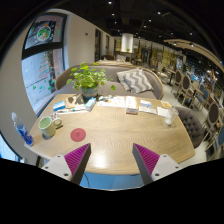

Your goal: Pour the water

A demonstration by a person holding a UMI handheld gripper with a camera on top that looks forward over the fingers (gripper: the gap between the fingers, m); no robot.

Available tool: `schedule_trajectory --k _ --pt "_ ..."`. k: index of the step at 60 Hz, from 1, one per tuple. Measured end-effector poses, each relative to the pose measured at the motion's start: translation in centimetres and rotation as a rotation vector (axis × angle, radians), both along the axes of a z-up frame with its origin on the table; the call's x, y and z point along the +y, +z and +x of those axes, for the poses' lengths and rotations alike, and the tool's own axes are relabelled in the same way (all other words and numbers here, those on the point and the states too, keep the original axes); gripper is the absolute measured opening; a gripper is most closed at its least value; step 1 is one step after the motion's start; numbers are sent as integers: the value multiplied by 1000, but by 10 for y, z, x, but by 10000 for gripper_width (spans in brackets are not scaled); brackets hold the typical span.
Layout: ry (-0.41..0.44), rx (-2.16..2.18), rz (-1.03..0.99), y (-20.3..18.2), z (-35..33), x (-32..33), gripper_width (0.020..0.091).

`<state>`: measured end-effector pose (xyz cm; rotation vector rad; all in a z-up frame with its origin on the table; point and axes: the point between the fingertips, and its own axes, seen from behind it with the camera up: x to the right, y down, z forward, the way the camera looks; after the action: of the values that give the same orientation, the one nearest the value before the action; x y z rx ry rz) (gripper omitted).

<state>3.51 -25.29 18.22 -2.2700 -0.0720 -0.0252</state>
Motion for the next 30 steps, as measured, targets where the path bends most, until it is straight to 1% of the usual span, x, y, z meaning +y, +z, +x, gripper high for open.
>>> schedule_trajectory --k 10,15,22,30 --pt "-16 -1 -18 -8 -19 -11 859" --pt "-24 -7 -27 -11 -40 -20 864" --pt "-35 -18 -28 -15 -76 -36 862" --pt "-52 -9 -31 -23 -135 -56 858"
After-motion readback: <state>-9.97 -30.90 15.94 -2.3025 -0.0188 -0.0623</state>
